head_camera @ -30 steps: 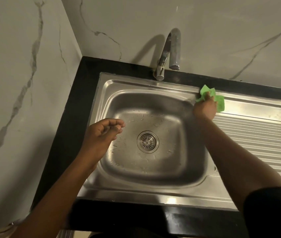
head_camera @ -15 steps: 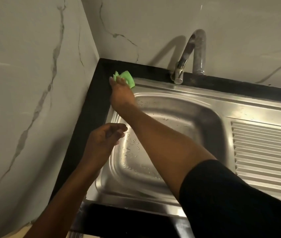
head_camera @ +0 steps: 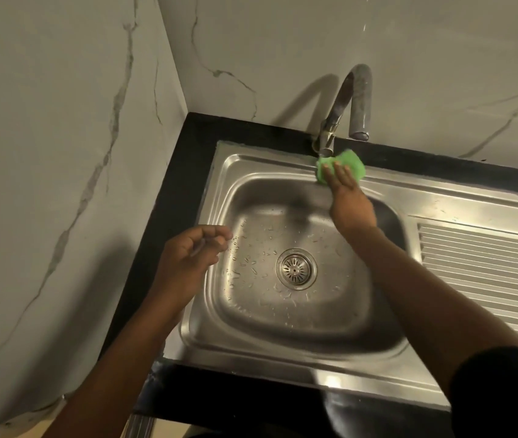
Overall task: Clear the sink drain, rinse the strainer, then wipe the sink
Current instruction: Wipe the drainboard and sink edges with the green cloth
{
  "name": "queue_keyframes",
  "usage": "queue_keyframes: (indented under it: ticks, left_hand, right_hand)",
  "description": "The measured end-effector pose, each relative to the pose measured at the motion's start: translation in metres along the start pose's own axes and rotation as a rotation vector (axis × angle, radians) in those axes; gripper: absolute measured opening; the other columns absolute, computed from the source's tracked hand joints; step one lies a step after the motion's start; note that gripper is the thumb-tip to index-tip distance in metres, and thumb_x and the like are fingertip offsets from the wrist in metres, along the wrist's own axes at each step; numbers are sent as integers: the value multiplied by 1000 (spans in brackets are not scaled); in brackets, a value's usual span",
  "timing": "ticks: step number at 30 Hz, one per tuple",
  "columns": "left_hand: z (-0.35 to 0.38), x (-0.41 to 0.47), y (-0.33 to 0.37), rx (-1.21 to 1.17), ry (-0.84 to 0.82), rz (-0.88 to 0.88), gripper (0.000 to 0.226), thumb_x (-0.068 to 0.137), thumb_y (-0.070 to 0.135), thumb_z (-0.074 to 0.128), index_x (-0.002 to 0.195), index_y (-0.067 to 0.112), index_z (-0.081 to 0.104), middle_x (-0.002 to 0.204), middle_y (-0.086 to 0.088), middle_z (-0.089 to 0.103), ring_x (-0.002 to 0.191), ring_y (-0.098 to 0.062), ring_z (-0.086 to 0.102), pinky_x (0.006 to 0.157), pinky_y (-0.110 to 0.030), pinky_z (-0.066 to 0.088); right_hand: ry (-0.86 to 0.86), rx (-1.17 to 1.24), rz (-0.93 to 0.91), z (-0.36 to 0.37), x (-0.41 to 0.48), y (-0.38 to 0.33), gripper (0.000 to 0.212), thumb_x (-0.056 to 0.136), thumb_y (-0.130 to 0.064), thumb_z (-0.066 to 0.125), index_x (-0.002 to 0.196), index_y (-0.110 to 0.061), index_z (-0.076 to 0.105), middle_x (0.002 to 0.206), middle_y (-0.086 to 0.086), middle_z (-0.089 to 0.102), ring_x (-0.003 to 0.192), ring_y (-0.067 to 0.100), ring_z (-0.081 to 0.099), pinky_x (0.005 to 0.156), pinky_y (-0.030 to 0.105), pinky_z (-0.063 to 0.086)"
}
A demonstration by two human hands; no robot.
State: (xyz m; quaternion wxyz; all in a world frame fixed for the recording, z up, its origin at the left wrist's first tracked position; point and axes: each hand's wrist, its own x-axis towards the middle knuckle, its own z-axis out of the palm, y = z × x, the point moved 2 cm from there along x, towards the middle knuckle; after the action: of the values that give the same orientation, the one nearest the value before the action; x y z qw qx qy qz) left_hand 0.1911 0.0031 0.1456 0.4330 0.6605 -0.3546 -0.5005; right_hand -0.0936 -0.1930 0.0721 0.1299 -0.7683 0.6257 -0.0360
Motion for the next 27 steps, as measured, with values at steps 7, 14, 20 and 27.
queue_keyframes:
  ticks: [7, 14, 20, 27]
  left_hand:
    - [0, -9, -9, -8, -22, -19, 22, 101, 13, 67, 103, 30, 81, 111, 7, 82, 113, -15, 76, 102, -42, 60]
    - [13, -16, -8, -15, -53, -2, 21, 102, 14, 67, 106, 30, 80, 112, 6, 82, 112, -16, 76, 102, -44, 60]
    - [5, -21, -12, 8, -33, -15, 20, 103, 16, 66, 109, 28, 80, 114, 7, 82, 114, -15, 76, 107, -45, 58]
    - [-19, -28, -17, 9, 44, -62, 17, 103, 18, 66, 109, 28, 79, 118, 3, 80, 117, -21, 74, 110, -51, 56]
  right_hand:
    - [45, -22, 443, -39, -53, 127, 65, 100, -12, 59, 162, -18, 38, 169, 13, 35, 149, 39, 43, 120, 51, 41]
    - [140, 173, 545, -11, -31, 46, 59, 94, -1, 50, 153, -6, 47, 159, 23, 44, 151, 41, 36, 123, 51, 36]
    - [59, 347, 319, 23, 5, -95, 75, 95, 4, 48, 165, -14, 29, 169, 18, 30, 159, 38, 24, 125, 49, 35]
    - [-29, 351, -198, 29, 36, -199, 55, 102, -14, 60, 155, -21, 48, 148, 16, 57, 129, 37, 61, 103, 44, 51]
